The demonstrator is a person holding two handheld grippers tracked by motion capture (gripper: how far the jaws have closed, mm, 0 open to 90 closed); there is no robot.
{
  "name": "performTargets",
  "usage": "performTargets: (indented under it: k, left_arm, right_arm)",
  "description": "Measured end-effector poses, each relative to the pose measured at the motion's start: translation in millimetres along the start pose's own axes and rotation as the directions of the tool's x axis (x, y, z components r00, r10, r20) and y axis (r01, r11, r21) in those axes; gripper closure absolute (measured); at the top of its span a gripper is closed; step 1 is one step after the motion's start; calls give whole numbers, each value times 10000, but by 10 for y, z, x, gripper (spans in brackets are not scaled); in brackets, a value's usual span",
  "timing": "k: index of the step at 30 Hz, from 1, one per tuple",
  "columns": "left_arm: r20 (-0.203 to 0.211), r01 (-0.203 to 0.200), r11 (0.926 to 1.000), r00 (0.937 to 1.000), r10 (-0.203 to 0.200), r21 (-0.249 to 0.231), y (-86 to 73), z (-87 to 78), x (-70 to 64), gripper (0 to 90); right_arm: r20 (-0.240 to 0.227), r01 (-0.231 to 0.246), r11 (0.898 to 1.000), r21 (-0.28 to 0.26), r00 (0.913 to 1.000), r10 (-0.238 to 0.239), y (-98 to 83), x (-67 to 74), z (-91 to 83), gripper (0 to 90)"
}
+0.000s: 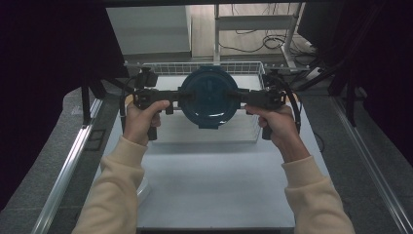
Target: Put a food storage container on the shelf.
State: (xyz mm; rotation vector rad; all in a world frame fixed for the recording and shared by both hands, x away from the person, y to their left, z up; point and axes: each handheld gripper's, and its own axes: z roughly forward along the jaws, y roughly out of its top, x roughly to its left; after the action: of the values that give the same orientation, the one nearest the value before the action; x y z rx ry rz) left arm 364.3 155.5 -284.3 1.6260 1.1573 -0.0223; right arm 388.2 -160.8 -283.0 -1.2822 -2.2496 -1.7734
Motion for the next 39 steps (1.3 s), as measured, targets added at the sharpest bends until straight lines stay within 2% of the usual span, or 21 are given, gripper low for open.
performTargets:
  k: [5,11,20,27,36,38,39]
  left_arm:
    - [181,157,9998,9997,-160,136,85,62,77,399]
    - [268,322,9995,9991,-324,47,161,104,139,399]
    - [348,800,9968,9962,-798,-36,247,153,349,397]
    - [226,1154,9933,9930,-1156,99,301,253,553,392]
    - [136,1385,9902,9902,-1387,158,388,376,687,391]
    - [188,1642,9863,9862,-1645,175,388,417,738,390]
    - [203,1711,9851,9850,-1715,162,393,431,755,390]
  right_arm:
    - [196,1,10000,-30,9998,-1,62,-24,29,400]
    - [253,-13,9999,111,9997,11,166,-73,77,400]
    - [303,66,9988,478,9995,-80,341,-149,249,402]
    - [205,-190,9969,770,9996,175,407,-314,455,407]
    - [201,-474,9958,782,9987,459,482,-473,586,406]
    - [252,-619,9944,858,9979,599,478,-523,626,406]
    - [243,-823,9940,727,9964,807,480,-554,642,406]
